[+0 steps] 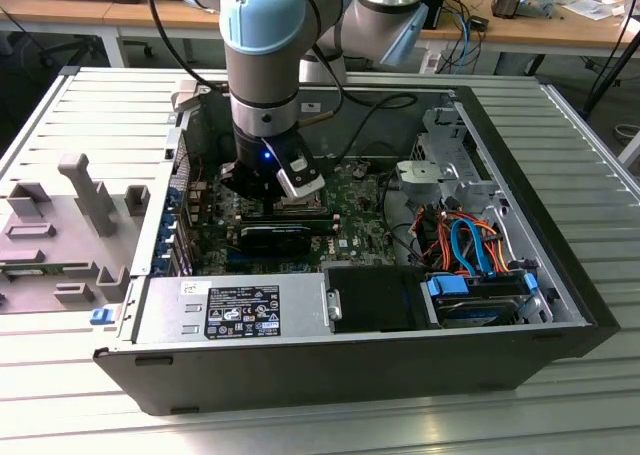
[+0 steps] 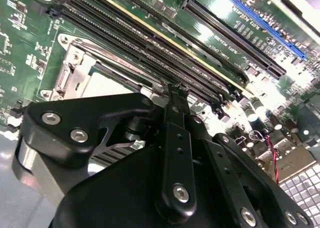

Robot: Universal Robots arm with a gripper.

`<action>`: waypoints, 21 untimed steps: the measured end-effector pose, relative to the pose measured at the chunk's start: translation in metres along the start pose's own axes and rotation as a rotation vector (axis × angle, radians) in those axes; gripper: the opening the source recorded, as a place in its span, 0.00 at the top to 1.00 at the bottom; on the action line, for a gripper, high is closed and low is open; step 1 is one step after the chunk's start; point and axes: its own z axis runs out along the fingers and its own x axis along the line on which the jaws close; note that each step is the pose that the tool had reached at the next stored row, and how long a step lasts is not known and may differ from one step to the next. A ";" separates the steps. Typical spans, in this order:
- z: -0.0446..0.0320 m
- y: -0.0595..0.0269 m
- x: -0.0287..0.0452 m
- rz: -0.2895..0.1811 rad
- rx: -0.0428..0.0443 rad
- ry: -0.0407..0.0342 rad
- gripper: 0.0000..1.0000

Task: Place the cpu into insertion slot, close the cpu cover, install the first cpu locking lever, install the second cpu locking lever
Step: 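Install the second cpu locking lever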

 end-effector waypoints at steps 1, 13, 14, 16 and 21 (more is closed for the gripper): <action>0.0000 0.0001 0.0010 -0.001 0.0000 0.0000 0.89; 0.0024 0.0012 0.0071 -0.028 0.0002 0.0026 0.89; 0.0026 0.0019 0.0070 -0.030 0.0002 0.0027 0.89; 0.0031 0.0036 0.0069 -0.033 0.0004 0.0031 0.89; 0.0060 0.0075 0.0065 -0.043 -0.0004 0.0037 0.89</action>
